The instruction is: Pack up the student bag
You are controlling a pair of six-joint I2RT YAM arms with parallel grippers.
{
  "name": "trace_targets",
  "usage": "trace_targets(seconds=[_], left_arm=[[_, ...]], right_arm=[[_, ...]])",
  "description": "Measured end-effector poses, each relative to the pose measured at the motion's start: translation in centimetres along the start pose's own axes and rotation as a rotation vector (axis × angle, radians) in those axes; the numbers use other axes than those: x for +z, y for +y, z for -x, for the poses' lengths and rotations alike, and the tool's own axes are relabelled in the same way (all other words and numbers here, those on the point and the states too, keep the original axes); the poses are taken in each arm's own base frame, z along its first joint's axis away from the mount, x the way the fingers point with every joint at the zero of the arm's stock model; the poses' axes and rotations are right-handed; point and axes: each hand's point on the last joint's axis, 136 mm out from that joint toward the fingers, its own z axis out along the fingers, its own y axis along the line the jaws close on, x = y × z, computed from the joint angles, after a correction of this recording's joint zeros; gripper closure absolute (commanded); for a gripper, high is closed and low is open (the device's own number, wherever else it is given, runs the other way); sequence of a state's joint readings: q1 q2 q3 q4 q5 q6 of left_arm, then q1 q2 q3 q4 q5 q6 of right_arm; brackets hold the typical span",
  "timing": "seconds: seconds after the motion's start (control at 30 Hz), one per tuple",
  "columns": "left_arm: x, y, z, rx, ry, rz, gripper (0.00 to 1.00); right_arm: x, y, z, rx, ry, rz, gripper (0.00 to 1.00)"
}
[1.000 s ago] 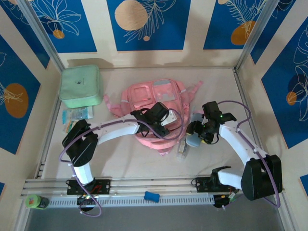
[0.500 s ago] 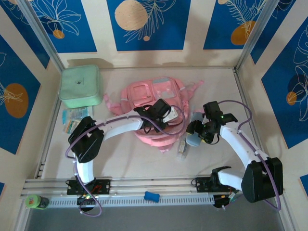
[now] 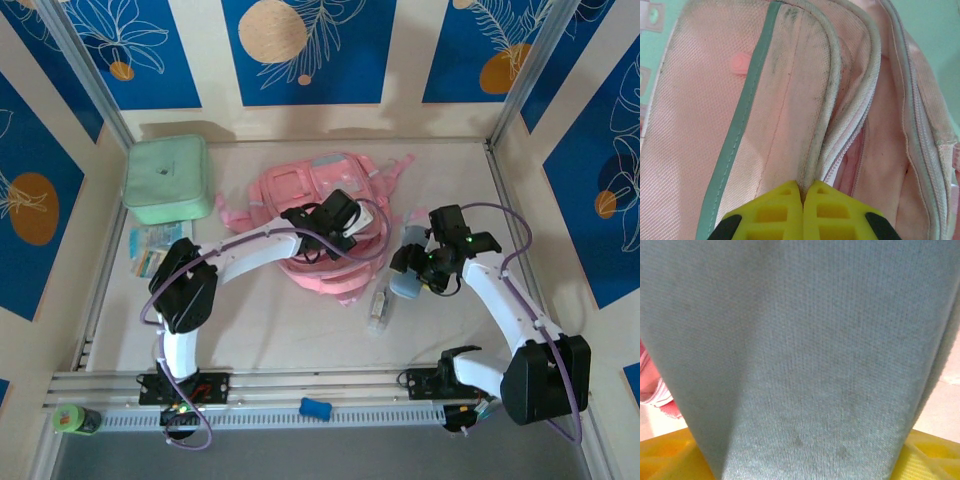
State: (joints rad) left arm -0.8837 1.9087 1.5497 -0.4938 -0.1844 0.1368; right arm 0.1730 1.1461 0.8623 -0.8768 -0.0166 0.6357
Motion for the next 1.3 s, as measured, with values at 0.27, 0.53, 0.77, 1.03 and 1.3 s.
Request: trace_targets(seconds=[0.27,0.53,0.77,1.03,1.3], left_arm=[[-2.1,1.0,2.8,-0.123,-0.042,0.008,1.0],[-4.3,2.4,5.5,-0.27,-0.101,0.045,1.0],[-5.6,3.4,7.3,-0.355,-0.145,0.067,1.0],[-5.6,3.6,7.0,-0.377,-0.136,0.08,1.0],[-5.6,3.5,7.0,-0.377,-0.135,0.074,1.0]], right_arm=[[-0.9,2.0,0.0,-0.044,0.024,0.063,0.26],[0.7,7.5,0.7,-0.102,0.121,0.183,0.27],[4.4,12.0,3.0,-0.108,0.172,0.236,0.07],[4.1,11.7,3.4,-0.039,0.169,0.335,0.27],[6.8,10.9,2.5,-0.016,0.225,0.353,0.31]])
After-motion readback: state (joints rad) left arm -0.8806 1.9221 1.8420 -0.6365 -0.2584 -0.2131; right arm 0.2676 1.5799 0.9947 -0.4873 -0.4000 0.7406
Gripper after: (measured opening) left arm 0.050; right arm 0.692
